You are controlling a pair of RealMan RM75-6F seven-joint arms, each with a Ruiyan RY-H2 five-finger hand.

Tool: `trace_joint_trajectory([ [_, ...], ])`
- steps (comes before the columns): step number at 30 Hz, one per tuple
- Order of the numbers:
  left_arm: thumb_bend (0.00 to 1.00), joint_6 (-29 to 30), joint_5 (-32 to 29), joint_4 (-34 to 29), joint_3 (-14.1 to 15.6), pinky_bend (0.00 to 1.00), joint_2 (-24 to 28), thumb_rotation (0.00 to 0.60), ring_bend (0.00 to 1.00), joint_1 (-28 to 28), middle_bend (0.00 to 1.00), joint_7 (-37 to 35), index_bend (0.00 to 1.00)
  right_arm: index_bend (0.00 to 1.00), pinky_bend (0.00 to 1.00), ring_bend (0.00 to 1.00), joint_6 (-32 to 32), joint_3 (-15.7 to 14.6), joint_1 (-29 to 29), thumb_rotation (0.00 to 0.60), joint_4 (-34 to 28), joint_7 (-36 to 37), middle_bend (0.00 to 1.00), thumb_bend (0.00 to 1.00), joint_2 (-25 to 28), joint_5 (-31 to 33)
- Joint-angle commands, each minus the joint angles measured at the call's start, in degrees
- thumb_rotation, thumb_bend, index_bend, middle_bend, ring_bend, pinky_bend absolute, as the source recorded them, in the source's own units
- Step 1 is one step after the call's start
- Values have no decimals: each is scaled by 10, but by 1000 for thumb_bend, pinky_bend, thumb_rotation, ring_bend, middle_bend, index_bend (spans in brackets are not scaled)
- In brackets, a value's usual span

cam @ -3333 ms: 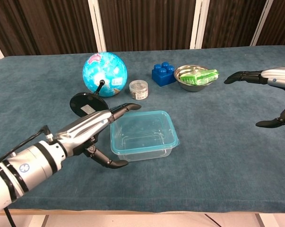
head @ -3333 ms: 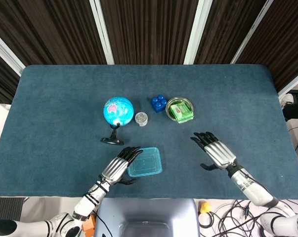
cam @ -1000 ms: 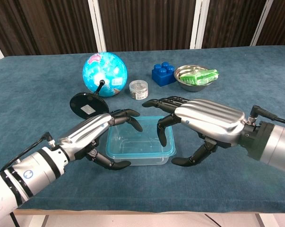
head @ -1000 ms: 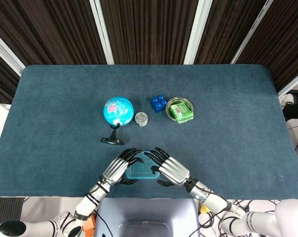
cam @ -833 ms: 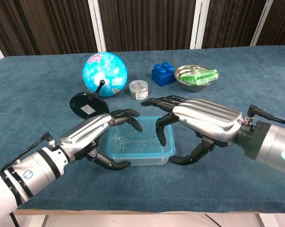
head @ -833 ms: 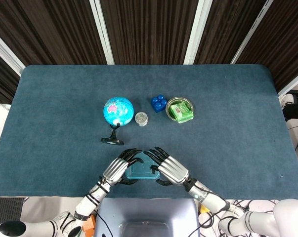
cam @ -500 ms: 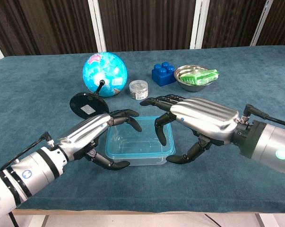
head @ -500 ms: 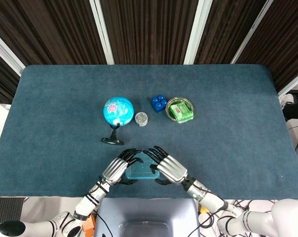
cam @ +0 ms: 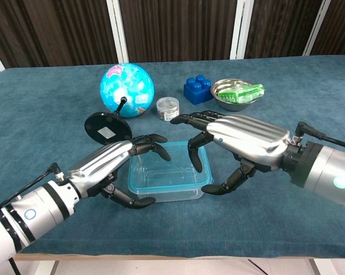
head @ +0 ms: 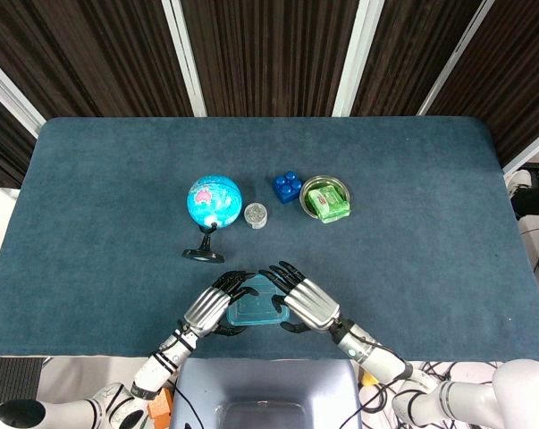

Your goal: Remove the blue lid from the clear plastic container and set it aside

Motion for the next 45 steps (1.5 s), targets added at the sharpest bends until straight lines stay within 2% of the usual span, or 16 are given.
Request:
trace_joint_trajectory([
  [1, 225, -1, 2, 1, 3, 118, 0, 600, 116, -1, 309, 0, 375, 587, 0, 0, -1, 1, 1, 600, -2, 0, 31, 177, 1, 2],
  [9, 233, -4, 7, 4, 9, 126, 2, 600, 157, -1, 379, 0, 409, 590, 0, 0, 2, 5, 4, 600, -12, -3, 36, 177, 6, 2],
  [19, 233, -1, 11, 4, 11, 128, 5, 600, 162, -1, 387, -2, 409, 576, 0, 0, 9, 13, 10, 600, -18, -6, 38, 177, 11, -1],
  [26, 232, 14, 18, -5, 13, 139, 11, 600, 164, 2, 387, -8, 409, 560, 0, 0, 37, 10, 16, 600, 18, 8, 39, 180, -12, -33],
  [33, 233, 20, 22, -14, 15, 142, 20, 600, 166, 4, 387, -10, 408, 571, 0, 0, 72, 5, 20, 600, 63, 28, 53, 231, -38, -60],
  [38, 234, 23, 22, -20, 15, 144, 25, 600, 171, 5, 387, -12, 407, 582, 0, 0, 79, 4, 23, 600, 80, 30, 64, 275, -44, -65],
  [45, 233, 24, 23, -22, 16, 147, 28, 600, 173, 6, 387, -12, 408, 595, 0, 0, 81, 7, 28, 600, 101, 32, 73, 276, -53, -63],
])
